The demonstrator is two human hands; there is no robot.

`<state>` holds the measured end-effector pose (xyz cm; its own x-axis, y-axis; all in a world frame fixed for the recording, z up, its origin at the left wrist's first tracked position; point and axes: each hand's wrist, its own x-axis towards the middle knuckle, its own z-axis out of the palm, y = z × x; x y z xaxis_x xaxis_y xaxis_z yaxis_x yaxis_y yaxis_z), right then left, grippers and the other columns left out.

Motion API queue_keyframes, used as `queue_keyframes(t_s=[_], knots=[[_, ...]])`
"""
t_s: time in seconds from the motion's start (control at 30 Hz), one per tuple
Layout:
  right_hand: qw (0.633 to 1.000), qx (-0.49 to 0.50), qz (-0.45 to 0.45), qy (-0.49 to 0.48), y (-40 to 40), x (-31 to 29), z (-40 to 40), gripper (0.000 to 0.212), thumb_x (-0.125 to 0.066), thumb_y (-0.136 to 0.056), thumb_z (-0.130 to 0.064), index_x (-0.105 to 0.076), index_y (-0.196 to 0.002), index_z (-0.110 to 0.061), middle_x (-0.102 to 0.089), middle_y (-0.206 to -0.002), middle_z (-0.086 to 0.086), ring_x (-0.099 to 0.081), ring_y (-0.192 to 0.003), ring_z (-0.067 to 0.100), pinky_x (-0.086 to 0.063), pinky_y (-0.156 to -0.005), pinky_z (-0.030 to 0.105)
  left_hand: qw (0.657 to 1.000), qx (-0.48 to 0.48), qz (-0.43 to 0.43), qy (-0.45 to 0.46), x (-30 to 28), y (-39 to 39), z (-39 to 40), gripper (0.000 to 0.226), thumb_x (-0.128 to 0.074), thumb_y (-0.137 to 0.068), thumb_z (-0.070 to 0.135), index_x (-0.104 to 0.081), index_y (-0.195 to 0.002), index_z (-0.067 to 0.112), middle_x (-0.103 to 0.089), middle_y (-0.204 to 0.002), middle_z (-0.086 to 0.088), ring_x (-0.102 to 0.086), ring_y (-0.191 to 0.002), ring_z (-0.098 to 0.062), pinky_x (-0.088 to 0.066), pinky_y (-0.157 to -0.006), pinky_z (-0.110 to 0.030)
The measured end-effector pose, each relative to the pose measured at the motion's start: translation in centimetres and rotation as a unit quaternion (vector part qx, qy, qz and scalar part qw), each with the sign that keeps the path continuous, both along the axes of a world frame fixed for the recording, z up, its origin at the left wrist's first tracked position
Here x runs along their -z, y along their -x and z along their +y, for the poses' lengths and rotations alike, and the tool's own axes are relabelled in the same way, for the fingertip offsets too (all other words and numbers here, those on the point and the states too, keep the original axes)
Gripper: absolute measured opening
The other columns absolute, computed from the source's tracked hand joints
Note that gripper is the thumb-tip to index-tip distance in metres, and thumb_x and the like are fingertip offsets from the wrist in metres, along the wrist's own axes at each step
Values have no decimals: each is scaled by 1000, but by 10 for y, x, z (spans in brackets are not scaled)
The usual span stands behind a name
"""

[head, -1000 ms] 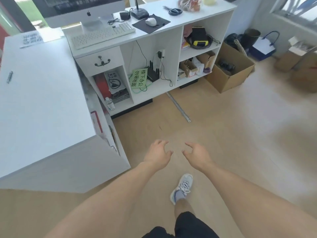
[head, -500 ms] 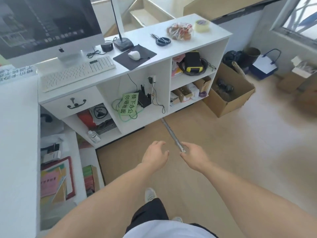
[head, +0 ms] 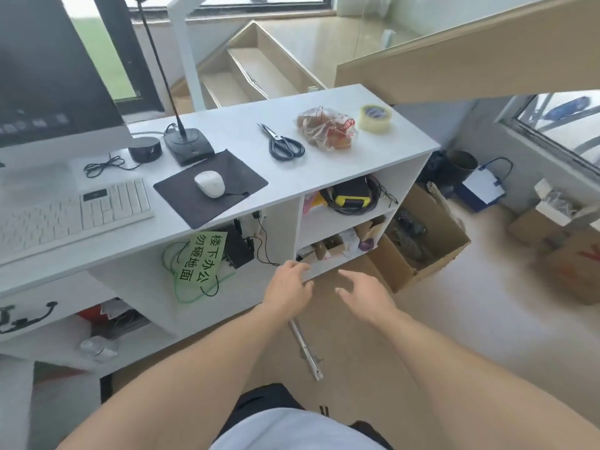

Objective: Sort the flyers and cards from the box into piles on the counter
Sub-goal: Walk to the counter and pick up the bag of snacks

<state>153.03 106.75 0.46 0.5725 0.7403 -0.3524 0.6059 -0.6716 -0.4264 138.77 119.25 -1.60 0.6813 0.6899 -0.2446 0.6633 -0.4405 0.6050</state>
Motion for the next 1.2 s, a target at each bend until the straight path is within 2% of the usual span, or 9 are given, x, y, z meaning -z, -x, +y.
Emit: queue_keyframes(t_s=[0.13,0.3,0.43,0.53,0.67,0.77,0.87,1.0,1.2], knots=[[999,5,9,-41,-63,-12,58,50,-57,-98,-38,-48,-147,-30,-48,-150,-9,-44,-137,16,-39,-108,32,999,28,-7,-25,-18,-74,57,42,-55,-100,32,-54,-140,21,-48,-143,0,-42,-134,-21,-36,-111,-36],[998,-10,16,-67,-158,-11,131,49,-55,-98,-39,-48,-146,-30,-48,-149,-8,-46,-136,15,-41,-108,35,999,16,-21,-33,-23,-159,121,45,-57,-98,32,-53,-141,21,-45,-146,3,-39,-138,-18,-33,-112,-33],[991,-58,-2,-119,-242,-14,206,46,-54,-98,-37,-51,-144,-28,-50,-147,-7,-47,-133,15,-40,-107,33,997,-42,-35,-59,-21,-221,170,43,-54,-100,32,-53,-142,21,-46,-146,2,-42,-135,-18,-37,-110,-34],[977,-111,-49,-177,-296,-19,260,45,-56,-97,-35,-53,-141,-28,-55,-143,-6,-50,-130,16,-42,-106,34,986,-103,-19,-127,-22,-261,197,47,-54,-100,35,-49,-145,24,-42,-151,4,-39,-138,-17,-39,-107,-34],[954,-219,-108,-176,-351,-20,308,53,-62,-92,-33,-52,-144,-27,-51,-147,-3,-47,-131,21,-36,-109,34,977,-175,-6,-122,-25,-306,218,57,-57,-98,39,-40,-151,24,-26,-164,-1,-20,-151,-20,-23,-121,-37],[910,-299,-184,-219,-377,-12,336,57,-70,-87,-35,-55,-141,-23,-53,-145,2,-48,-132,27,-31,-111,37,972,-188,29,-137,-25,-328,231,64,-54,-99,43,-29,-156,28,-10,-168,-1,-1,-155,-19,-10,-126,-45],[894,-331,-209,-217,-385,-9,354,69,-61,-89,-51,-39,-151,-31,-33,-160,2,-25,-147,29,-18,-121,43,965,-184,104,-153,-23,-339,245,74,-46,-98,58,-10,-159,37,9,-169,2,19,-154,-20,1,-121,-63],[889,-390,-207,-123,-392,-8,377,92,-36,-89,-76,10,-157,-37,19,-166,-7,28,-149,23,9,-123,50,960,-181,169,-134,-22,-343,268,80,-29,-93,78,11,-156,47,31,-163,4,36,-147,-24,4,-115,-74],[896,-402,-181,-47,-402,-10,397,107,-27,-77,-92,26,-152,-37,41,-157,-6,39,-143,25,14,-119,57,959,-193,183,-98,-18,-341,282,90,-26,-83,89,17,-153,51,34,-162,4,39,-145,-26,1,-112,-77]])
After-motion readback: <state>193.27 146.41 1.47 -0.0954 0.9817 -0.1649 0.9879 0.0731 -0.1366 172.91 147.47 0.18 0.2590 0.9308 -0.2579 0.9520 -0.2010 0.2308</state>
